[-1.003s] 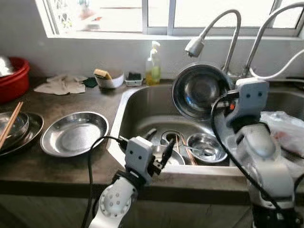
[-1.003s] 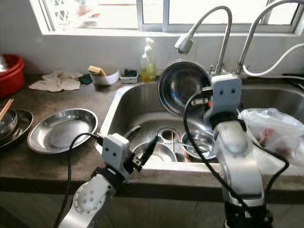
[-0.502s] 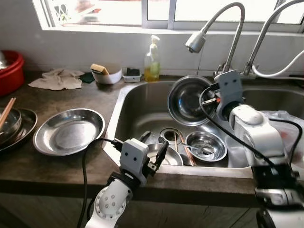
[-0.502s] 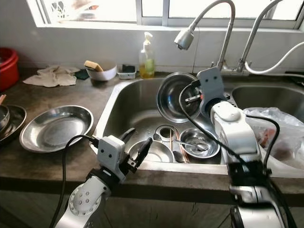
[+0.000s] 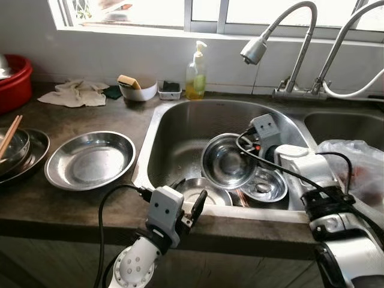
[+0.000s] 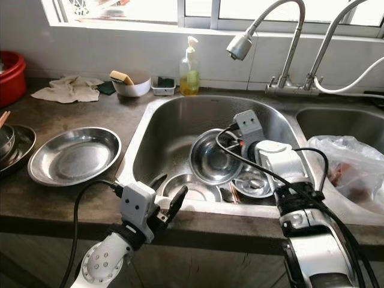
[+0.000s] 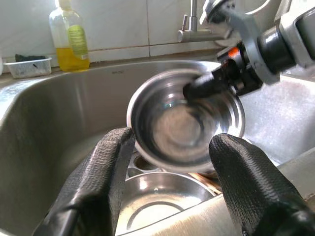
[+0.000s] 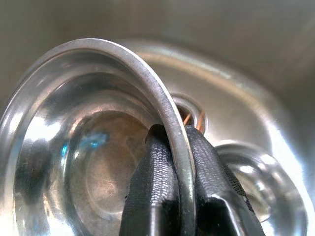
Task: Kitchen organization
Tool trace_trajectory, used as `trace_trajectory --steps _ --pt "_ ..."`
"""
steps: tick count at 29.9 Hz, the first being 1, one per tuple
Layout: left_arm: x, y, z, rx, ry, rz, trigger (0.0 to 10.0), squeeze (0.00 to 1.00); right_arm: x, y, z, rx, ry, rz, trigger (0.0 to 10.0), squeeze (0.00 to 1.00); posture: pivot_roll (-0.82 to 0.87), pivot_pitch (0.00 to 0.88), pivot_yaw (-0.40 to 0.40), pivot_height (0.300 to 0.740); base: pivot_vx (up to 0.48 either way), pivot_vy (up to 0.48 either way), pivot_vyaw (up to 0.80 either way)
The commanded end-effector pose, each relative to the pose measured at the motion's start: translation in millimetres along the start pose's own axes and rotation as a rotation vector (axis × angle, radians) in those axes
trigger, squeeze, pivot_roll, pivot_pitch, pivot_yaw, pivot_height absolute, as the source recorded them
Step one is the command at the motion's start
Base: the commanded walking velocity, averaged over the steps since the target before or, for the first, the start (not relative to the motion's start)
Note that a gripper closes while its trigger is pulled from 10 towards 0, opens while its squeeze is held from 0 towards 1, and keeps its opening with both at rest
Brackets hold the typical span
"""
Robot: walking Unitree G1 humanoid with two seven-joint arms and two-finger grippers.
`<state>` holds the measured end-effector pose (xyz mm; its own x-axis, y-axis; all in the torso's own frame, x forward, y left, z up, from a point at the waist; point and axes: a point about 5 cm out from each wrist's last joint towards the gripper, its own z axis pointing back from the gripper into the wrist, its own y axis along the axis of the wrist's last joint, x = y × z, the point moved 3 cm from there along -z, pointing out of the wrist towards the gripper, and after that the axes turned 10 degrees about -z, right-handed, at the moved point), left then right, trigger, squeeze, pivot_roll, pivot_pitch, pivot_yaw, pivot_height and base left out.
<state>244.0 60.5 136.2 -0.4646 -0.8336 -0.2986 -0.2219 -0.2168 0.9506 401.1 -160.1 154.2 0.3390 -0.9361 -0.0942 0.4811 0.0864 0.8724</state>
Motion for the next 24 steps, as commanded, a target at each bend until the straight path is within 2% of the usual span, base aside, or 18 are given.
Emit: trace_trajectory --steps 1,4,5,14,18,19,24 --pt "4.1 -11 3.4 -0.06 -0.015 -0.004 10.0 0.0 -3.4 6 -1.3 0.008 0.022 0.016 10.0 0.0 0.1 0.03 -0.085 0.74 0.0 0.0 0.0" --pt "2.0 -11 4.3 -0.059 -0.011 -0.004 10.0 0.0 -8.4 -1 -6.4 -0.021 0.052 0.026 10.0 0.02 0.1 0.032 -0.079 0.74 0.0 0.0 0.0" --pt "2.1 -10 4.0 -0.057 -0.02 -0.013 10.0 0.0 -8.1 -1 -7.9 -0.017 0.049 0.018 10.0 1.0 0.1 0.035 -0.079 0.74 0.0 0.0 0.0" --pt "-0.8 -8 1.4 -0.052 -0.001 -0.017 10.0 0.0 -4.2 1 -7.4 0.004 0.039 0.016 10.0 1.0 0.1 0.05 -0.08 0.74 0.0 0.0 0.0" --pt "-0.6 -8 1.0 -0.053 0.004 -0.017 10.0 0.0 0.8 8 -3.9 0.062 0.003 0.015 10.0 1.0 0.1 0.049 -0.082 0.74 0.0 0.0 0.0" --pt "-1.3 -8 0.1 -0.05 0.008 -0.016 10.0 0.0 3.3 14 -0.2 0.111 -0.024 0.011 10.0 0.0 0.11 0.047 -0.082 0.74 0.0 0.0 0.0" --pt "-2.6 -7 -1.4 -0.053 0.015 -0.013 10.0 0.0 5.2 45 21.6 0.376 -0.113 -0.003 10.0 0.0 0.1 0.047 -0.081 0.74 0.0 0.0 0.0"
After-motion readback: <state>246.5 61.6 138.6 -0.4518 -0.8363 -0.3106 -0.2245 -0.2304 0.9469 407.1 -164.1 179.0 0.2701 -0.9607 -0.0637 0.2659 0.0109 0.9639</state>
